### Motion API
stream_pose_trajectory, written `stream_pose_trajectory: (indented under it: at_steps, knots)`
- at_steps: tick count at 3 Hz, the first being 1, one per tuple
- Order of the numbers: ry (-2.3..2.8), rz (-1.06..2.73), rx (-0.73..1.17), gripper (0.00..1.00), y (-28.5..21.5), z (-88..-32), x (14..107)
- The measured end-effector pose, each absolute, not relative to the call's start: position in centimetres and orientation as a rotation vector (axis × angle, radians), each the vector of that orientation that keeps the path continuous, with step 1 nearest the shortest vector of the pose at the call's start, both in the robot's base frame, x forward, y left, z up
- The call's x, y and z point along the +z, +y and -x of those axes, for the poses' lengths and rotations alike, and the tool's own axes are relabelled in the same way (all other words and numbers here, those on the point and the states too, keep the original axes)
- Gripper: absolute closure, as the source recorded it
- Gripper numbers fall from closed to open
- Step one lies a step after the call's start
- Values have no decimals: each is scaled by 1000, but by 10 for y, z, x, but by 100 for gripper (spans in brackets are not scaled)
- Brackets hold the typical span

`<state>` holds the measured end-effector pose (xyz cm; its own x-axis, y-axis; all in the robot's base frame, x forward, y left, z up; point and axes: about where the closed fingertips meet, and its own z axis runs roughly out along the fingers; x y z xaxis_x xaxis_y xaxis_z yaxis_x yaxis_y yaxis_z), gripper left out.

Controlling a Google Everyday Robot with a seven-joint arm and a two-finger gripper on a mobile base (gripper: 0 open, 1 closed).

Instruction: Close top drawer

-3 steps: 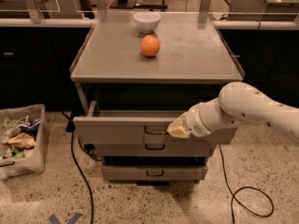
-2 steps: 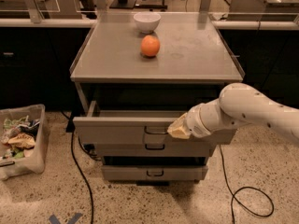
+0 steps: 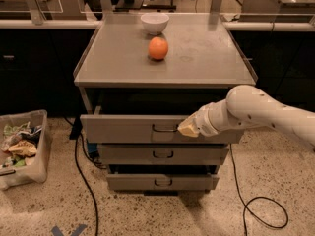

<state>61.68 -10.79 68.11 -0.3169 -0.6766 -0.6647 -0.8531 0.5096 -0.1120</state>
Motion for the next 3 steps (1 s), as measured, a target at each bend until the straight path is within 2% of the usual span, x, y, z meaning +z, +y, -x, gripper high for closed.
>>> stream_pose_trajectory:
  at_steps: [3]
  knots:
    - [2080,1204,257,100,-114,-644,679]
